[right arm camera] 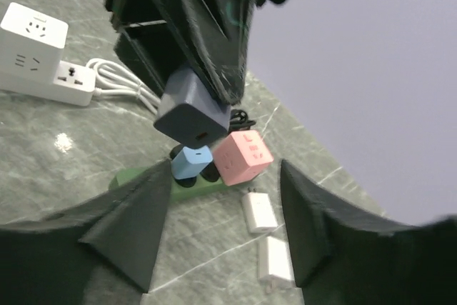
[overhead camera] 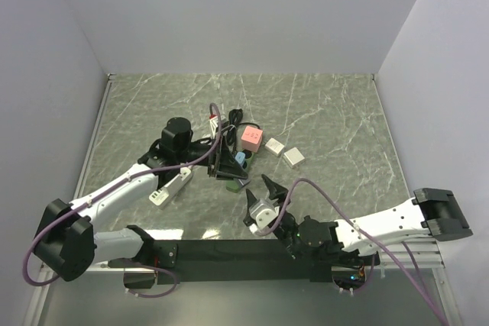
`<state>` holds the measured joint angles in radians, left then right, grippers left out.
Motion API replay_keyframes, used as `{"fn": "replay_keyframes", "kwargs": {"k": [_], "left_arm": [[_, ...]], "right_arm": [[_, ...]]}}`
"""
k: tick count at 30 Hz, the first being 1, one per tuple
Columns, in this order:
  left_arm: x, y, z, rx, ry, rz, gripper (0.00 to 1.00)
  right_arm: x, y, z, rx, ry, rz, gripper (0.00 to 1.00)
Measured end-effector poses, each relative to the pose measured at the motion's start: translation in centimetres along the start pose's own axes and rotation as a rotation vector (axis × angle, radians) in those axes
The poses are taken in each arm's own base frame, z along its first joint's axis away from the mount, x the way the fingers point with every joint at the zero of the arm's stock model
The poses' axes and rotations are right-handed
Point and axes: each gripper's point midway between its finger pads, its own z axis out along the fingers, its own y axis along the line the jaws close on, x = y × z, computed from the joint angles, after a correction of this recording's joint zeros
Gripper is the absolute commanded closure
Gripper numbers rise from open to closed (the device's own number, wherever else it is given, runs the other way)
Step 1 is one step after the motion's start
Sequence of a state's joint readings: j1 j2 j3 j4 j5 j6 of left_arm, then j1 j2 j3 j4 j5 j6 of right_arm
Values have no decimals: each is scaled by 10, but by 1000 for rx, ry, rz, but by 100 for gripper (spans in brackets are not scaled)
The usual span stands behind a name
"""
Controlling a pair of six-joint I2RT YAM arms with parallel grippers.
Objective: Insert the plug
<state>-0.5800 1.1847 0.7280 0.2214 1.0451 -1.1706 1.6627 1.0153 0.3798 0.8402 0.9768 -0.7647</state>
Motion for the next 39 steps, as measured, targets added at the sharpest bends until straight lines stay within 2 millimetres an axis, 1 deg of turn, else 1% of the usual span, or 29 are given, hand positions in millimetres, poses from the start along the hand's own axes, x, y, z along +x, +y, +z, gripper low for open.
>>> {"fn": "replay_keyframes", "kwargs": {"k": [7,11,13,15,17,20,23,25,29,34,39], "left_arm": [[-3,6,3,-44,35,-31,100],[-3,7,3,-46,40,-24,100],[-3,4,3,-32,46,-19,100],[-3,-1,4,-11,51,-15,100],[-3,-3,3,5,56,-18,100],[-2,-1,3,0,58,-17,100],[-3,-1,3,-1,52,-11,100],[-5,-6,4,15,42,3,100],[-6,-13,3,59,15,9,100],[-3,-8,2,82,-3,-29,100],[-7,-16,1,101,-27,-13,100]], "right_arm": [[-11,10,-3,-23,-33,-43,39],[-18,8,-5,-38,-57,-8,39],[-26,-1,-9,-50,-91,56,39],[-39,-16,-14,-46,-146,152,39],[-47,-30,-20,-41,-188,232,39],[-53,-38,-23,-39,-213,316,38],[-52,-31,-23,-69,-199,344,37],[-51,-22,-22,-100,-190,361,36],[-51,-12,-23,-141,-188,409,35],[-50,-9,-20,-146,-179,467,34],[-41,-10,-9,-125,-155,510,36]]}}
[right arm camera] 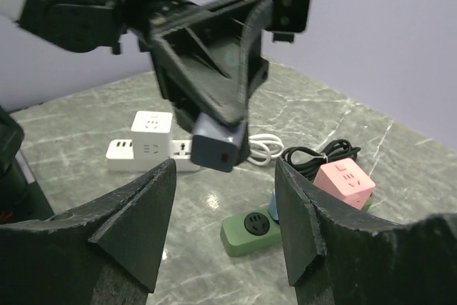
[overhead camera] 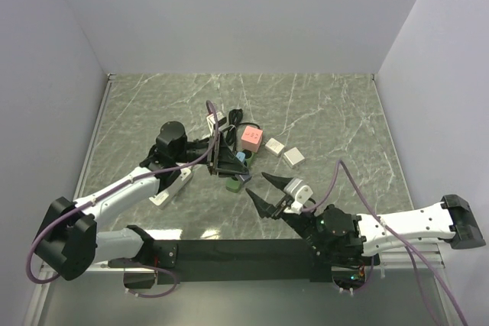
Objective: Insert the plug
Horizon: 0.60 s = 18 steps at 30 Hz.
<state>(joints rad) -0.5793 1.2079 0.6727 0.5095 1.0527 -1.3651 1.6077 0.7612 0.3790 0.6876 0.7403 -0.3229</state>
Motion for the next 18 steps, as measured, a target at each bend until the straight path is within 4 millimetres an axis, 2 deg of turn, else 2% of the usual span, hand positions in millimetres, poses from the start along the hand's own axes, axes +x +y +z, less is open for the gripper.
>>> {"fn": "replay_keyframes", "kwargs": {"k": [8,18], "left_arm": [[-1,-8,-1,26,-19,25,100],[-2,-7,-1,26,-28,19,100]], "right_arm": [[2,-6,10,-2,-11,55,38],[10,8,19,-58,9,62,41]]}}
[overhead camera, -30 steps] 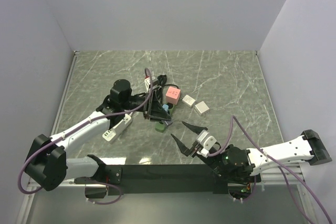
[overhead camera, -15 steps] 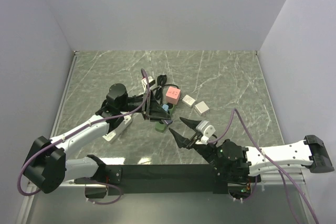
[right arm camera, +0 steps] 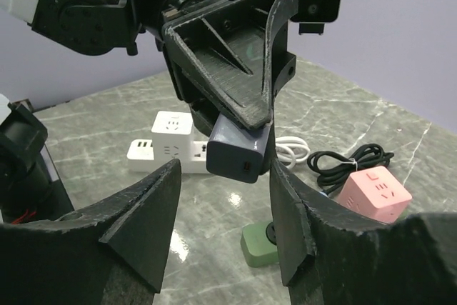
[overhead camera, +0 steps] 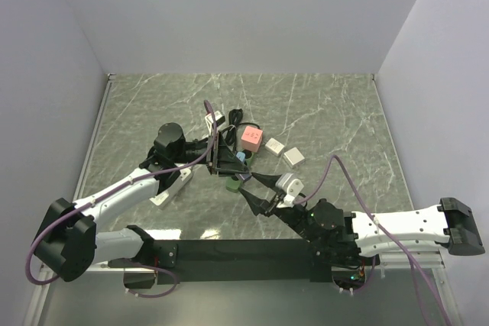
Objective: Insert the plug
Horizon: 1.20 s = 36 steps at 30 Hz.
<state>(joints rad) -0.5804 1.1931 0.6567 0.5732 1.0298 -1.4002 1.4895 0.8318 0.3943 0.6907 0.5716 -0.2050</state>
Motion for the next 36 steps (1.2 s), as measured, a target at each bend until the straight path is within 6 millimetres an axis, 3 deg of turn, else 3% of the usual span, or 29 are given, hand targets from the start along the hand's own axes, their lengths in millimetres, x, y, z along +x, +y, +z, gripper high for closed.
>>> {"fn": "replay_keyframes", "kwargs": {"k": [15,21,36], "left_arm": [[8,-2,0,14,5,3,100],[10,-6,-1,23,3,14,100],[9,-18,-3,83,-26,43,100]], "right_arm": [[-10,0,7,-8,-40,8,47],[-18,3,14,-16,-46,5,55],[-16,6,13,-26,-30,29,48]]}}
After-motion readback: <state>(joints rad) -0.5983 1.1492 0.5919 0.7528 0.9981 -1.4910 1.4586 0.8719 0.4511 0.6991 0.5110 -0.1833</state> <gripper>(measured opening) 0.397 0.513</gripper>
